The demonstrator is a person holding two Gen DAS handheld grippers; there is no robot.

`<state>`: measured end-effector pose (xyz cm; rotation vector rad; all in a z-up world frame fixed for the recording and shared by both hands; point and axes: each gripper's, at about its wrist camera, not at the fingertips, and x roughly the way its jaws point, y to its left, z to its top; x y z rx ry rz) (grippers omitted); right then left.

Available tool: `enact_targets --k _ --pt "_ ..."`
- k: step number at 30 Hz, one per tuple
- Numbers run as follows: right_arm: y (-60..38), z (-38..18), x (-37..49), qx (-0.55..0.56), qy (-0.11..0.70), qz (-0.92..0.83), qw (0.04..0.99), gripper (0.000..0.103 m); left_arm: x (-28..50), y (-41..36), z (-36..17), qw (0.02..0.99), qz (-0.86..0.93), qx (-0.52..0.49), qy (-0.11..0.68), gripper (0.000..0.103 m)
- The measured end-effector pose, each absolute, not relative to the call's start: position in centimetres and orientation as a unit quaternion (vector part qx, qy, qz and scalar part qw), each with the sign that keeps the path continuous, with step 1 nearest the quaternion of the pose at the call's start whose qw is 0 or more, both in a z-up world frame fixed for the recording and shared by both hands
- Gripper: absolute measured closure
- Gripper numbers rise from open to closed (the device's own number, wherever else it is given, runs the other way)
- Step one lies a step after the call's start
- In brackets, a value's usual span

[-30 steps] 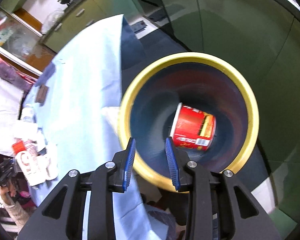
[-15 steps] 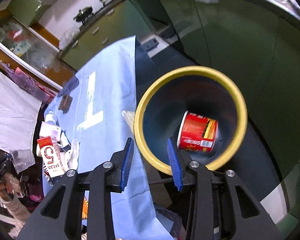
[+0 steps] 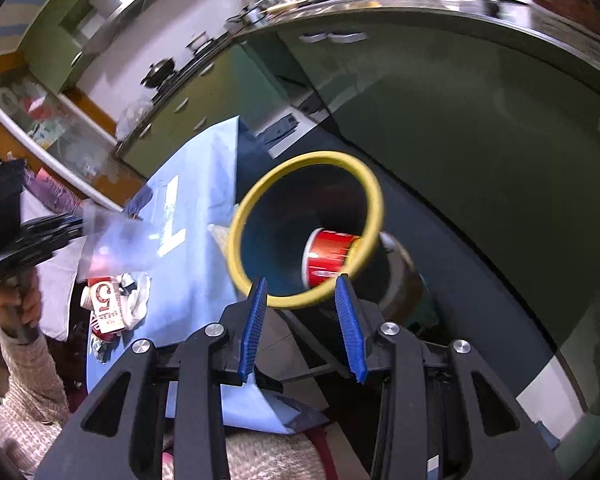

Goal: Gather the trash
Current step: 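Move the right gripper back from the bin toward the milk carton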

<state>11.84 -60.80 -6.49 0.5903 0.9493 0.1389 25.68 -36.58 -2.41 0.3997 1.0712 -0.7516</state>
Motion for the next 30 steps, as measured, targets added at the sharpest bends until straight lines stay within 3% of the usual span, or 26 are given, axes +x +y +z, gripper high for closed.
enact_targets --k 6,8,9,15,20,23,26,30 --pt "-63.2 -8.3 9.9 0.303 0.452 0.057 0.837 0.067 28.6 -42.7 -8.5 0.751 -0.334 0.186 0.539 0.095" --pt "-63.4 -8.8 9.5 0.307 0.453 0.054 0.835 0.067 29.0 -43.7 -10.0 0.746 -0.324 0.192 0.549 0.072" --pt "-63.7 -9.0 9.3 0.308 0.454 0.054 0.834 0.067 29.0 -43.9 -10.3 0.747 -0.320 0.196 0.548 0.055" --pt "-62.4 -9.0 9.9 0.302 0.458 0.060 0.834 0.062 27.2 -40.5 -5.9 0.776 -0.332 0.169 0.509 0.046" --pt "-57.7 -7.3 12.8 0.263 0.468 0.101 0.837 0.062 23.8 -32.0 1.6 0.830 -0.330 0.114 0.435 0.029" --pt "-53.2 -5.8 15.1 0.221 0.479 0.148 0.837 0.056 21.5 -24.8 5.3 0.853 -0.310 0.079 0.413 0.015" --pt "-46.9 -4.1 17.7 0.176 0.489 0.219 0.826 0.053 19.3 -17.4 7.8 0.886 -0.261 0.048 0.380 0.012" --pt "-37.2 -2.4 21.1 0.127 0.505 0.310 0.795 0.041 16.2 -9.1 9.0 0.917 -0.175 0.032 0.356 0.009"
